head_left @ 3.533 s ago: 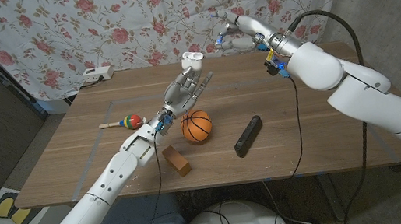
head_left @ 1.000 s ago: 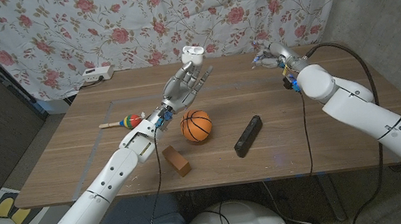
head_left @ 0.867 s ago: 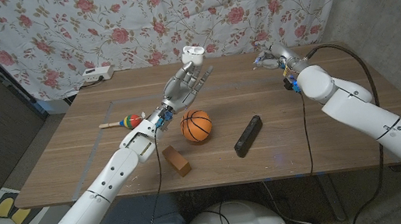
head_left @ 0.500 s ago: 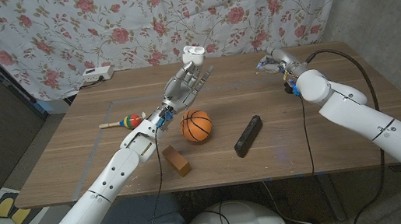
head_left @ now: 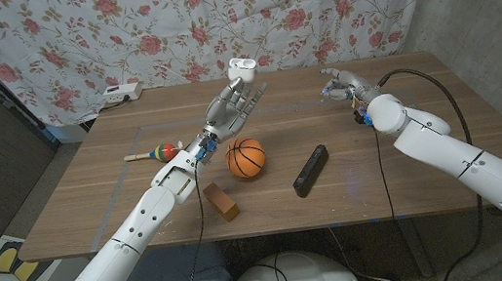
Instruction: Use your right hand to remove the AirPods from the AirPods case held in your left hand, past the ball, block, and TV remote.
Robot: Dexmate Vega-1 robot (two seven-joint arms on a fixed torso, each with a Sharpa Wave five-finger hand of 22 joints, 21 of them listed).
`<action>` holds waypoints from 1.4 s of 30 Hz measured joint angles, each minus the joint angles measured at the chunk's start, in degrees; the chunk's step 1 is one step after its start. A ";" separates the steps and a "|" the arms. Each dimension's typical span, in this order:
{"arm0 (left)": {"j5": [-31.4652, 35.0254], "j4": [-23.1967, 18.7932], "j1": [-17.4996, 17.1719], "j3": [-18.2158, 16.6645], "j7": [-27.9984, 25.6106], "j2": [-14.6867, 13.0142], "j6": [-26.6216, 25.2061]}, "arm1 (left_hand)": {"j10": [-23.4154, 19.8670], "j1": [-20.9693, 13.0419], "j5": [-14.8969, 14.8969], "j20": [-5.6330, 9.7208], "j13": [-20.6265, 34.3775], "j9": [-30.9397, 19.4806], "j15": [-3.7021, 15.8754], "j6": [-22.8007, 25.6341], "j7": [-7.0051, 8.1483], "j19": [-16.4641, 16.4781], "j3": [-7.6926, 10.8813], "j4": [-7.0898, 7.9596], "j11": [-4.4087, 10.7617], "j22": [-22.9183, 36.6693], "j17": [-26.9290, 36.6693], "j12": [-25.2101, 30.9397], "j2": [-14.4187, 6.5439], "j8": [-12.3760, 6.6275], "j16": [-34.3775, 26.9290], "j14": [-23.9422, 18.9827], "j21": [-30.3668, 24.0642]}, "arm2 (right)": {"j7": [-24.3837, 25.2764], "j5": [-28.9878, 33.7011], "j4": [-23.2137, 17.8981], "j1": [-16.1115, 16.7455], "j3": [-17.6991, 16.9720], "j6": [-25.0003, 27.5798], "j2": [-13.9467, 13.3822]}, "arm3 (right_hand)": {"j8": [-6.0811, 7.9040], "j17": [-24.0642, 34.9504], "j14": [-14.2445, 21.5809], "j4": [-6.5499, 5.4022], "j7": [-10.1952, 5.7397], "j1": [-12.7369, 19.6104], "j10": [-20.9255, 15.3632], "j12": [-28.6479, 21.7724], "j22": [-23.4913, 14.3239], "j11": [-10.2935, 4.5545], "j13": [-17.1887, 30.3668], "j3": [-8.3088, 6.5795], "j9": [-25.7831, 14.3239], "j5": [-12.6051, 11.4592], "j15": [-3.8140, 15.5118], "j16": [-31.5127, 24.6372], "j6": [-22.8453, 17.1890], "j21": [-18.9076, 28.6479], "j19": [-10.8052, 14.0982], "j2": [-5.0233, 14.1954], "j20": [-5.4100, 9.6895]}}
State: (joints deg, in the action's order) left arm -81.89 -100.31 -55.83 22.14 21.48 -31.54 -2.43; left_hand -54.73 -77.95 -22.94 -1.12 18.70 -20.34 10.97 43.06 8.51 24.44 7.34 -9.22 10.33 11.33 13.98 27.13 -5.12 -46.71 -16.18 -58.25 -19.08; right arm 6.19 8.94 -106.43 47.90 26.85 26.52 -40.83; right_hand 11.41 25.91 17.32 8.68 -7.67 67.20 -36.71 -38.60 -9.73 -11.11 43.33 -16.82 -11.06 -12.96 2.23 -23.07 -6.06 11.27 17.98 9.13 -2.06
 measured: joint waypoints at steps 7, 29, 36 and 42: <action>-0.38 0.38 0.11 -0.10 -0.29 0.23 -0.11 | 0.00 -0.01 0.16 0.20 0.00 -0.04 0.00 -0.30 0.30 -0.20 0.00 0.00 0.00 0.00 0.01 -0.14 0.00 0.00 0.00 0.00 0.00 | -0.80 0.92 1.84 -0.97 1.26 0.95 0.66 | 0.00 0.00 0.00 0.00 0.00 0.00 0.01 0.05 0.00 -0.01 -0.15 0.00 0.00 0.00 0.00 0.00 0.00 0.00 0.00 0.00 0.00; -0.39 1.87 0.56 -0.37 0.44 0.80 -0.07 | 0.13 0.02 0.37 0.21 0.00 -0.32 0.21 -0.62 0.60 -0.20 0.00 0.00 0.11 0.00 0.37 -0.59 -0.02 0.01 0.23 0.21 0.00 | -3.19 4.18 6.84 -3.43 4.85 0.99 2.39 | -0.42 0.27 0.00 -0.23 0.00 0.07 0.10 -0.22 0.00 -0.10 -0.50 0.23 0.00 0.00 0.00 0.26 0.01 0.00 0.00 -0.09 0.00; -0.20 2.00 0.73 -0.37 0.59 0.84 -0.05 | 0.13 0.17 0.38 0.21 0.00 -0.23 0.21 -0.72 0.52 -0.20 0.00 0.00 0.11 0.00 0.35 -0.64 -0.18 0.03 0.26 0.21 0.00 | -3.68 4.72 7.57 -3.61 5.34 0.77 2.72 | -0.42 0.27 -0.21 -0.39 0.00 0.14 0.10 -0.20 0.00 -0.10 -0.63 0.39 0.00 0.00 0.20 0.26 0.01 0.00 0.00 -0.17 0.00; -0.18 2.06 0.88 -0.37 0.66 0.83 -0.05 | 0.13 0.22 0.38 0.20 0.00 -0.23 0.21 -0.80 0.60 -0.20 0.00 0.00 0.11 0.00 0.33 -0.81 -0.23 0.16 0.38 0.21 -0.23 | -4.06 5.11 7.93 -3.62 5.61 0.76 2.88 | -0.42 0.26 -0.21 -0.39 0.00 0.14 0.10 -0.40 0.00 -0.11 -0.76 0.39 0.00 0.01 0.20 0.26 0.01 0.00 0.00 -0.17 0.00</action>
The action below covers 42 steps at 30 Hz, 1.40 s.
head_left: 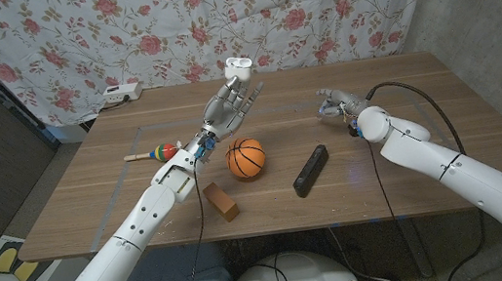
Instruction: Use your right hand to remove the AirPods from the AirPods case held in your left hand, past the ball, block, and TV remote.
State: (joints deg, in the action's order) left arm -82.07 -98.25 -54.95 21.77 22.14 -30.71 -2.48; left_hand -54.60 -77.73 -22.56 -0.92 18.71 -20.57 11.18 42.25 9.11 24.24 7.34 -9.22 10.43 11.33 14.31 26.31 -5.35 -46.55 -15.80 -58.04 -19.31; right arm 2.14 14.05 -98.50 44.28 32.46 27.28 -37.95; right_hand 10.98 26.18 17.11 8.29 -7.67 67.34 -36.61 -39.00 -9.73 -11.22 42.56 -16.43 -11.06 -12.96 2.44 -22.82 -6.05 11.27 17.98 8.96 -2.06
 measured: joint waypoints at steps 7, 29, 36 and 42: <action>0.01 0.02 0.04 -0.06 0.16 -0.14 -0.18 | 0.10 0.00 0.01 0.00 0.00 0.00 0.00 0.00 0.00 0.00 0.00 0.00 -0.10 0.00 -0.03 0.21 0.00 0.07 0.06 0.00 0.00 | -0.17 0.27 0.17 0.13 0.17 0.17 0.17 | 0.00 0.28 0.00 -0.16 0.00 0.00 0.01 0.00 0.00 0.00 0.01 0.16 0.00 0.00 0.00 0.00 0.00 0.00 0.00 0.00 0.00; -0.29 -0.37 -0.43 -0.50 0.47 -0.57 -0.40 | 0.10 0.00 0.23 -0.20 0.00 0.00 0.00 -0.01 0.00 -0.20 0.00 0.00 -0.10 0.00 -0.08 0.18 -0.01 -0.16 -0.16 -0.01 0.00 | -0.56 0.44 -0.05 0.80 0.28 0.77 0.43 | -0.44 -0.36 -4.23 -1.28 1.47 -2.97 5.82 3.23 0.00 -1.02 -3.07 2.56 -0.29 -0.05 -0.16 3.10 2.34 -0.25 -0.88 -0.57 -1.66; -0.46 -0.25 -0.75 -0.71 0.44 -0.48 -0.33 | 0.10 0.00 0.44 -0.20 0.00 0.19 0.00 -0.02 0.00 -0.20 0.00 0.00 -0.10 0.00 0.20 0.16 -0.01 -0.15 -0.16 -0.01 0.00 | -0.56 0.13 -0.20 1.02 -0.06 0.77 0.42 | -0.66 -0.52 -6.37 -1.56 2.35 -4.37 9.71 5.34 0.00 -0.75 -4.83 3.22 -0.29 -0.05 -0.21 4.24 4.03 -0.24 -1.67 -1.14 -2.47; -0.59 -0.18 -1.03 -0.94 0.62 -0.58 -0.10 | 0.10 -0.01 0.44 -0.20 0.00 0.25 0.00 -0.02 0.00 -0.20 0.00 0.00 -0.10 0.00 0.22 0.01 -0.01 -0.15 -0.16 -0.01 0.00 | -0.47 -0.10 -0.23 1.12 -0.24 0.77 0.43 | -0.66 -0.95 -7.61 -1.92 2.95 -5.84 11.28 6.95 0.00 -0.37 -6.03 4.13 -0.29 -0.05 -0.24 5.07 4.63 -0.24 -2.16 -1.83 -2.96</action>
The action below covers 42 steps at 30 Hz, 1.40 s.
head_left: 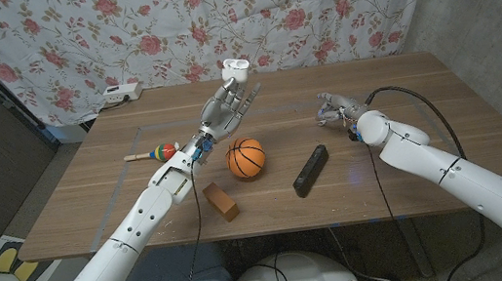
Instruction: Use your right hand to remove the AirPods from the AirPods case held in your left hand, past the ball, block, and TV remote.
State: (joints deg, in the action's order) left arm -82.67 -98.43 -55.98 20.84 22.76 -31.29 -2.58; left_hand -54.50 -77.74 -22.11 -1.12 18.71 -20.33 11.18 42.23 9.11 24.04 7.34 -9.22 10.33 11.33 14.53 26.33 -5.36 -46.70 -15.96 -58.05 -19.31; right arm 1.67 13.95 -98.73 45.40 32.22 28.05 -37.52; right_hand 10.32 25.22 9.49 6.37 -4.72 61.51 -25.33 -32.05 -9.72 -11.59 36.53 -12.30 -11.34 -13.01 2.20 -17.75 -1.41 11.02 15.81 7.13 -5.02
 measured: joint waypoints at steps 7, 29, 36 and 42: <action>-0.07 0.19 -0.17 -0.10 0.46 -0.12 0.11 | 0.00 0.00 0.01 0.00 0.00 -0.24 0.00 -0.19 0.00 0.00 0.00 0.00 0.00 0.00 0.00 -0.10 0.00 0.00 0.00 0.00 0.00 | 0.77 -0.68 -0.64 0.59 -1.04 -0.01 0.00 | 0.29 -0.21 -0.47 -0.48 0.32 -1.27 0.62 0.92 0.00 0.62 -0.97 0.47 0.01 0.00 0.14 0.37 0.31 0.00 -0.31 0.20 -0.31; 0.00 0.31 -0.99 -0.27 0.76 0.32 1.22 | -0.26 -0.16 0.23 0.31 0.00 0.45 0.00 0.41 0.11 -0.31 0.00 0.00 0.26 0.00 -0.04 -0.66 -0.16 0.22 -0.13 0.00 -0.43 | 3.28 -5.95 -7.87 4.29 -7.75 -0.08 -2.15 | 0.94 0.16 0.98 -0.84 -0.09 -4.00 0.40 2.64 -0.30 0.82 -3.75 1.17 0.16 -0.35 -0.06 -0.62 0.07 0.78 1.74 0.97 -0.31; 0.34 0.28 -1.17 -0.28 0.76 0.51 1.89 | -0.36 -0.16 0.44 0.31 0.00 0.67 0.00 0.47 0.19 -0.31 0.00 0.00 0.36 0.00 -0.03 -0.45 -0.16 0.23 -0.24 0.00 -0.43 | 3.37 -7.39 -10.44 5.70 -9.97 -0.46 -3.31 | 0.94 0.43 0.98 -0.69 -0.40 -4.00 0.40 2.64 -0.30 0.82 -4.14 1.32 0.16 -0.35 -0.06 -0.62 -0.24 0.78 1.43 0.97 -0.62; 0.47 -0.10 -1.63 -0.28 0.41 0.75 2.29 | -0.37 -0.16 0.45 0.30 0.00 0.69 0.00 0.45 0.20 -0.30 0.00 0.00 0.36 0.00 -0.01 -0.45 -0.16 0.24 -0.24 0.00 -0.43 | 3.52 -10.12 -12.25 6.75 -11.61 -1.51 -4.20 | 0.94 0.43 0.98 -0.69 -0.08 -4.23 0.19 3.05 -0.29 0.60 -4.43 1.32 0.15 -0.34 -0.06 -0.62 -0.55 0.78 1.43 1.17 -0.62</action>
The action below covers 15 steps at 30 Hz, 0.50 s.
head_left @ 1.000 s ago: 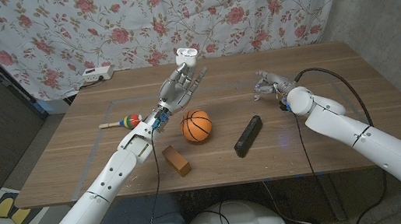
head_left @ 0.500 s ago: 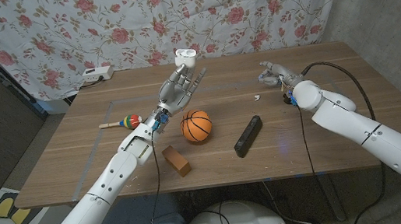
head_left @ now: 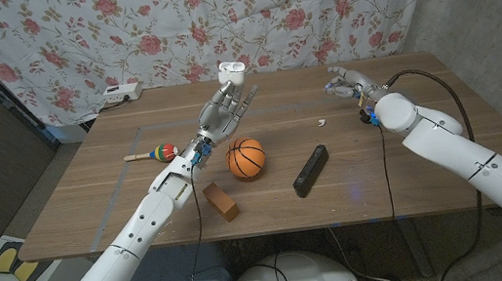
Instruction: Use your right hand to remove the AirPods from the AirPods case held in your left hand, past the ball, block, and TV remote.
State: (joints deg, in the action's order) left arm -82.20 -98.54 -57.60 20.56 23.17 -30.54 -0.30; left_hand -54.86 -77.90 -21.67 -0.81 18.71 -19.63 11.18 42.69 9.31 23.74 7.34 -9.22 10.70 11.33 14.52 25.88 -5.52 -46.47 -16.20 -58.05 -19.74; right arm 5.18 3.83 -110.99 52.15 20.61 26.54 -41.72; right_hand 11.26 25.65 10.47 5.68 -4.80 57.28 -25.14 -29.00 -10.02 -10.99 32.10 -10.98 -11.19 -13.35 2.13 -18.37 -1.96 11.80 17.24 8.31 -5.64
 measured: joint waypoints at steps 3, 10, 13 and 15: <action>0.06 -0.02 -0.10 0.00 -0.04 0.10 0.24 | 0.00 0.00 0.00 0.00 0.00 0.02 0.00 -0.01 0.00 0.00 -0.24 0.24 0.00 0.00 0.00 0.00 0.00 0.13 0.00 0.00 0.00 | 0.11 -0.81 -0.96 0.55 -0.77 -0.27 -0.41 | 0.00 0.00 0.00 0.00 -0.30 -0.43 0.00 0.31 0.00 0.00 -0.22 0.00 0.00 0.00 0.00 0.00 -0.30 0.00 -0.23 0.00 0.23; 0.29 -0.46 -0.42 -0.01 -0.27 0.21 0.66 | 0.00 0.00 0.01 0.00 0.00 0.13 0.00 -0.02 0.00 0.00 -0.24 0.24 0.00 0.00 0.01 0.00 0.00 0.18 0.00 0.00 0.00 | 0.20 -2.77 -3.13 1.93 -2.75 -1.36 -1.56 | 0.00 0.25 -0.22 0.00 -0.31 -0.66 0.00 0.89 0.00 0.00 -0.80 0.00 0.00 0.00 0.20 0.00 -0.30 0.00 -0.62 0.23 0.62; 0.36 -0.77 -0.53 -0.06 -0.49 0.13 0.83 | 0.00 0.00 0.06 0.00 0.00 0.13 0.00 -0.02 0.00 0.00 -0.25 0.23 0.00 0.00 0.00 -0.03 0.00 0.25 0.01 0.00 0.00 | 0.20 -3.81 -4.01 2.54 -3.63 -2.18 -1.96 | 0.00 0.27 -0.22 0.00 -0.31 -0.66 0.00 0.89 0.00 0.00 -0.89 0.00 0.00 0.00 0.20 0.00 -0.30 0.00 -0.62 0.23 0.62; 0.45 -0.79 -0.55 -0.06 -0.69 0.12 0.90 | 0.00 0.00 0.21 0.00 0.00 0.12 0.00 0.01 -0.03 0.00 -0.25 0.23 0.00 0.00 0.00 -0.04 0.00 0.10 0.01 0.00 0.00 | 0.21 -3.81 -4.70 3.09 -4.38 -2.18 -2.32 | 0.00 0.27 -0.21 0.01 -0.31 -0.67 0.00 0.89 0.00 0.00 -1.02 0.01 0.00 0.00 0.20 0.00 -0.30 0.00 -0.62 0.22 0.62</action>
State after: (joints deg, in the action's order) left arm -81.75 -99.33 -58.15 20.50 22.47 -30.42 0.60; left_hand -54.86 -77.90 -21.46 -0.82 18.70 -19.51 11.18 42.70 9.28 23.74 7.09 -8.98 10.70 11.33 14.52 25.84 -5.52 -46.37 -16.19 -58.05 -19.74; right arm 5.39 0.02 -115.69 55.24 16.23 24.36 -44.04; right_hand 11.26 25.92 10.26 5.69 -5.11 56.61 -25.14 -28.10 -10.01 -10.98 31.08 -10.98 -11.19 -13.35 2.33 -18.37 -2.26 11.80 16.63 8.53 -5.02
